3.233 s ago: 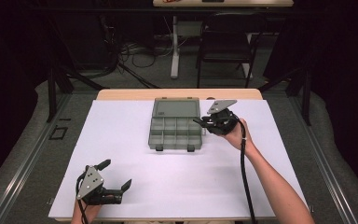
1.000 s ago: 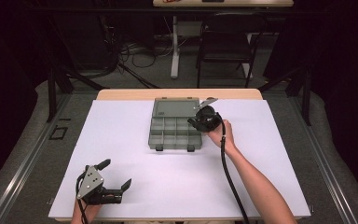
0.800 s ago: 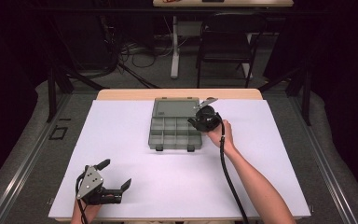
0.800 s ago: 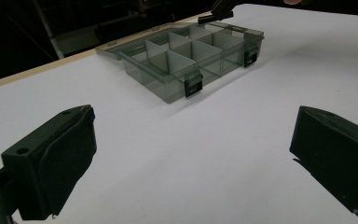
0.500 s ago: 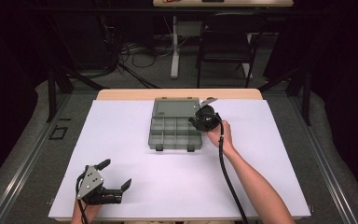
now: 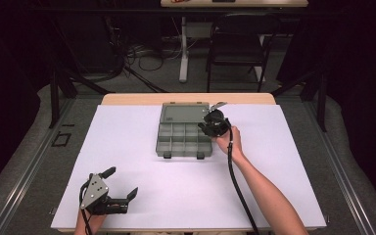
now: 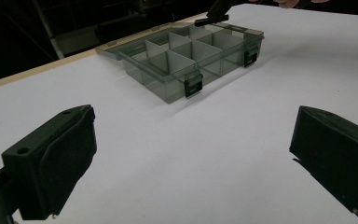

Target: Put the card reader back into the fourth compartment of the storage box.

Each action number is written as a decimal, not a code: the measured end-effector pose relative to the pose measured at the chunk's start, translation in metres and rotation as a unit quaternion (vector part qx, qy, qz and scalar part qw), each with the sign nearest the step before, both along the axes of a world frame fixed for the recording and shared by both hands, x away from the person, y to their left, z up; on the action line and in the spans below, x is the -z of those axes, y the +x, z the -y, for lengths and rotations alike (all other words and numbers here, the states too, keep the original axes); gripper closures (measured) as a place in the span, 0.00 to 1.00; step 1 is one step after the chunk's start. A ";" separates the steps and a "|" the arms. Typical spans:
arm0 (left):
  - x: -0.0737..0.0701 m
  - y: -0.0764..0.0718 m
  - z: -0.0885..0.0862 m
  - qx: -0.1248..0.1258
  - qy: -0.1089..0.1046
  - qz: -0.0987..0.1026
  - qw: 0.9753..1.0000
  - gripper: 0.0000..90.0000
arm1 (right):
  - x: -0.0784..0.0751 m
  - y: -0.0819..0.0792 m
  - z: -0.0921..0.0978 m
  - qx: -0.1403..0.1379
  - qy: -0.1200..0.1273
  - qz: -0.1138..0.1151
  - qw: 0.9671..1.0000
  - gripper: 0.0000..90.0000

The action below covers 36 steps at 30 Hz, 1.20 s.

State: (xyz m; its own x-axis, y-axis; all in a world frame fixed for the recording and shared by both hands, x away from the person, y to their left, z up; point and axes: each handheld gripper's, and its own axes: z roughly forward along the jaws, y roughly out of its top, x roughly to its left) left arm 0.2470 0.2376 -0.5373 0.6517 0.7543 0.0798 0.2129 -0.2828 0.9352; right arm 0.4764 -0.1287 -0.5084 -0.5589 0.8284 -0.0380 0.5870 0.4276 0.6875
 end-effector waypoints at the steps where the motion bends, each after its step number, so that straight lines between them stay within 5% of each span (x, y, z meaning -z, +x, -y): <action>1: 0.000 0.000 0.000 0.000 0.000 0.000 1.000 0.01 | 0.000 0.000 -0.001 0.002 0.002 -0.002 1.000 0.82; 14: 0.000 0.000 0.000 0.005 -0.003 0.002 1.000 0.01 | 0.004 0.003 -0.004 0.018 0.006 -0.018 1.000 0.81; 22: 0.001 0.000 0.001 0.007 -0.001 0.001 1.000 0.01 | -0.001 0.000 0.000 0.011 0.026 -0.027 0.999 0.52; 28: 0.001 0.001 0.002 0.010 0.002 -0.001 1.000 0.01 | -0.008 -0.006 0.004 -0.023 0.037 -0.030 0.999 0.39; 36: 0.000 -0.001 0.002 0.011 0.004 0.001 1.000 0.01 | -0.011 -0.017 0.009 -0.054 0.043 -0.031 0.997 0.08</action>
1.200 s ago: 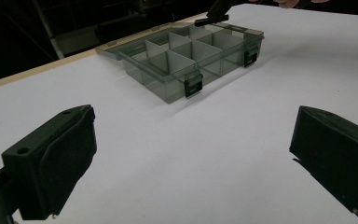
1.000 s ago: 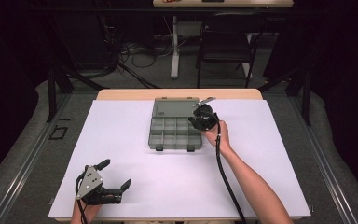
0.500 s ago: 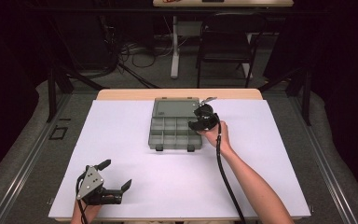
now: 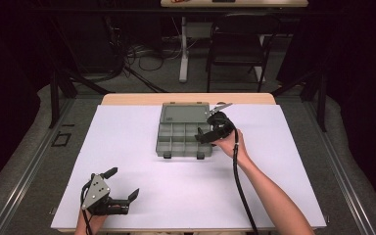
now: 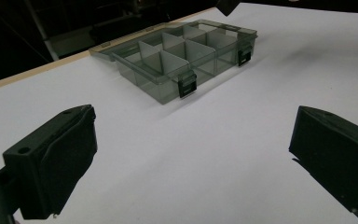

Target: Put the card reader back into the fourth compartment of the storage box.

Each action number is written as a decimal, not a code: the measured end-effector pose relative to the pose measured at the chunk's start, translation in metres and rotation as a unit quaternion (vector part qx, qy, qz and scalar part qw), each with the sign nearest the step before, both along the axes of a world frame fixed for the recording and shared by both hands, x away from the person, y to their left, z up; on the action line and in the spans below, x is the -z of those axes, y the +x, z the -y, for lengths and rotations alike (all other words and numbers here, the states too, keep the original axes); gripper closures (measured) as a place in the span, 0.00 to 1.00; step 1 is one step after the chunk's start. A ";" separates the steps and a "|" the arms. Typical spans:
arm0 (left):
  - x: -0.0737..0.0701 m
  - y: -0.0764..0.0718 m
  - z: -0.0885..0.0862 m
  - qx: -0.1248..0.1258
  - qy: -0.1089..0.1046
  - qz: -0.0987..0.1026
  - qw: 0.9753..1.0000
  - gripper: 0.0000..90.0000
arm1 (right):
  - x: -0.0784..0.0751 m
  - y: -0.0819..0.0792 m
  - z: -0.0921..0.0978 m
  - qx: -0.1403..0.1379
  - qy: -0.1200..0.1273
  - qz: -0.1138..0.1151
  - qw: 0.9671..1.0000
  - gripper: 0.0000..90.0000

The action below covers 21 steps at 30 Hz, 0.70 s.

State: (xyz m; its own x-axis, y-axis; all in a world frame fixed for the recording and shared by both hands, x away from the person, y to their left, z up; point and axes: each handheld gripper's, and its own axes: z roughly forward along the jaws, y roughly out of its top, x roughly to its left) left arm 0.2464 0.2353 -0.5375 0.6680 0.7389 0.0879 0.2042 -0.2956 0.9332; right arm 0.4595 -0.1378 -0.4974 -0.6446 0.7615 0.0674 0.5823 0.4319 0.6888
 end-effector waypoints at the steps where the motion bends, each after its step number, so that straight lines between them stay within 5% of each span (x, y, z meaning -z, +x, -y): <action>1: 0.000 0.000 0.000 0.000 0.001 0.000 1.000 0.01 | 0.000 -0.001 0.001 -0.002 0.002 -0.002 1.000 0.06; 7: 0.000 0.000 0.000 0.000 0.001 0.000 1.000 0.01 | 0.000 -0.011 0.008 -0.015 0.007 -0.010 1.000 0.00; 21: -0.001 -0.001 0.001 0.000 0.003 0.003 1.000 0.01 | -0.017 -0.050 0.031 -0.052 0.014 0.011 0.999 0.00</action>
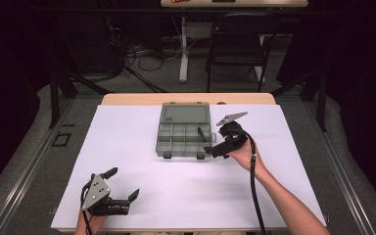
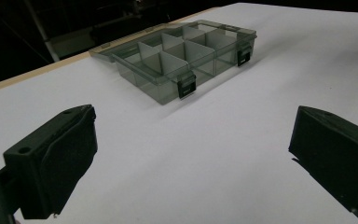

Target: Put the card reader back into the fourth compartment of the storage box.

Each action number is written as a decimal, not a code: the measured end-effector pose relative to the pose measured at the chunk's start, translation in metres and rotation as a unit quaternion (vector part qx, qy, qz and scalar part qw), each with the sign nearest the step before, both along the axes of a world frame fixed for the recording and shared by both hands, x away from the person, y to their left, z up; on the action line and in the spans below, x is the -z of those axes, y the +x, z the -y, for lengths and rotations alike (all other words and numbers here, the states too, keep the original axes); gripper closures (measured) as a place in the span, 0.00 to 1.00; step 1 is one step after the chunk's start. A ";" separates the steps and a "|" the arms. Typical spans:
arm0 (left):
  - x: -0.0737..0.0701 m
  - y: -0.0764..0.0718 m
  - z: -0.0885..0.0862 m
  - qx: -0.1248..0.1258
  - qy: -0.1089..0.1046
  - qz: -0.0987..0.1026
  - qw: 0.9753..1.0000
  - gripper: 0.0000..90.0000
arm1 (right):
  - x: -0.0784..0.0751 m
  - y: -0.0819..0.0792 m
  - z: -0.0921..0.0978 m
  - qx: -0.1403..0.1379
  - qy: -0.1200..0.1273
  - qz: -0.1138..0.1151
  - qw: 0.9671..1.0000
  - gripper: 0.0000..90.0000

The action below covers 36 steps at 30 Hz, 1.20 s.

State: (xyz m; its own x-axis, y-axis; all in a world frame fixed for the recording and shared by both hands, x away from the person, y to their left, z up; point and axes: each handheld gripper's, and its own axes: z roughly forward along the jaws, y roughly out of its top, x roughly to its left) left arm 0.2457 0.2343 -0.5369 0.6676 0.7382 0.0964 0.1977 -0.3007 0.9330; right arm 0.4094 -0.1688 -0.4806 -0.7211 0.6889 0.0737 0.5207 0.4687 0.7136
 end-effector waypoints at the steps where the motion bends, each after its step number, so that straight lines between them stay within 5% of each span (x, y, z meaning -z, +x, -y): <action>1: 0.000 0.000 0.000 0.000 0.000 -0.001 1.000 0.01 | -0.001 -0.004 0.003 0.000 -0.001 0.007 1.000 0.00; 21: 0.000 0.001 0.000 0.000 -0.001 -0.002 1.000 0.01 | 0.002 -0.079 0.052 -0.015 0.018 0.059 0.998 0.00; 36: 0.001 0.001 0.000 -0.001 -0.004 -0.003 1.000 0.01 | 0.038 -0.141 0.080 0.013 0.043 0.102 0.994 0.00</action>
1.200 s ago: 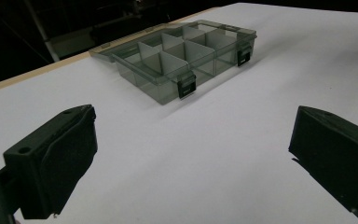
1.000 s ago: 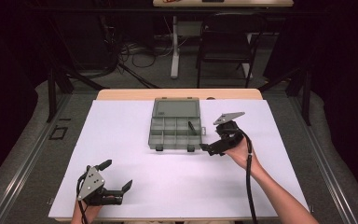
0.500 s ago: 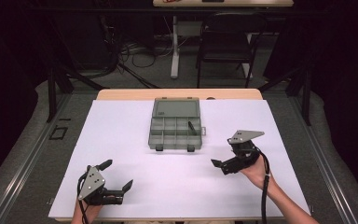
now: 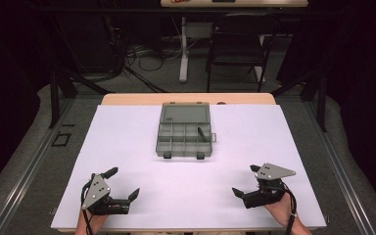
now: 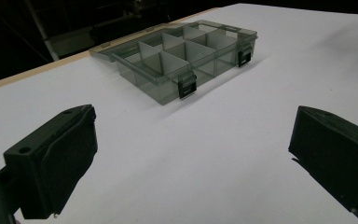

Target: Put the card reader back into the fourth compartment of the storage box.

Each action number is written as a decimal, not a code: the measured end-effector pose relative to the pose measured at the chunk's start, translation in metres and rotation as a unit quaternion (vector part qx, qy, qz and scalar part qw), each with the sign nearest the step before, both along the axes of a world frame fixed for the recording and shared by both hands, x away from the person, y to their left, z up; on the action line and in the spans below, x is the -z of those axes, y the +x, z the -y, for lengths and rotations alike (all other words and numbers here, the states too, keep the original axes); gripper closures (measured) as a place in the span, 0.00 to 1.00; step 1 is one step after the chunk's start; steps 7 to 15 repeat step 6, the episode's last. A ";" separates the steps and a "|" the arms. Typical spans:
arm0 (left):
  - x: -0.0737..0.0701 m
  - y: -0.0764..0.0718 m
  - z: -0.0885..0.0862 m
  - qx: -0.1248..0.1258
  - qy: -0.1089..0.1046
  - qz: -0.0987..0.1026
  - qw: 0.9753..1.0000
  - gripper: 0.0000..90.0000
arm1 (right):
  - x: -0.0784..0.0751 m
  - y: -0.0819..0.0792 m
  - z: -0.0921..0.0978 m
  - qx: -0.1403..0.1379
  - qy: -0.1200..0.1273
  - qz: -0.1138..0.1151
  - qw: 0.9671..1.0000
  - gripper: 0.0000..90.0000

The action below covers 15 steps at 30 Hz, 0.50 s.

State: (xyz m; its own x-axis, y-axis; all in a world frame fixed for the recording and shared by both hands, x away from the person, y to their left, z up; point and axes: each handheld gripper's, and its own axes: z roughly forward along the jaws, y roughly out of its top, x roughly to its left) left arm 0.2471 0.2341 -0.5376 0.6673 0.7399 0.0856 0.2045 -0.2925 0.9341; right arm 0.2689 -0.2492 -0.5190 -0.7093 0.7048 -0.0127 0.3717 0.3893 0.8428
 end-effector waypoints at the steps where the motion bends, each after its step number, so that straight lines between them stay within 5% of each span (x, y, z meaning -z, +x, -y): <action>1: 0.000 0.000 0.000 0.000 0.000 -0.001 1.000 0.01 | 0.000 -0.002 0.001 0.002 0.001 -0.001 1.000 0.00; 15: 0.001 0.001 -0.001 -0.003 0.001 -0.002 1.000 0.01 | 0.000 -0.007 0.007 0.002 0.009 0.015 1.000 0.00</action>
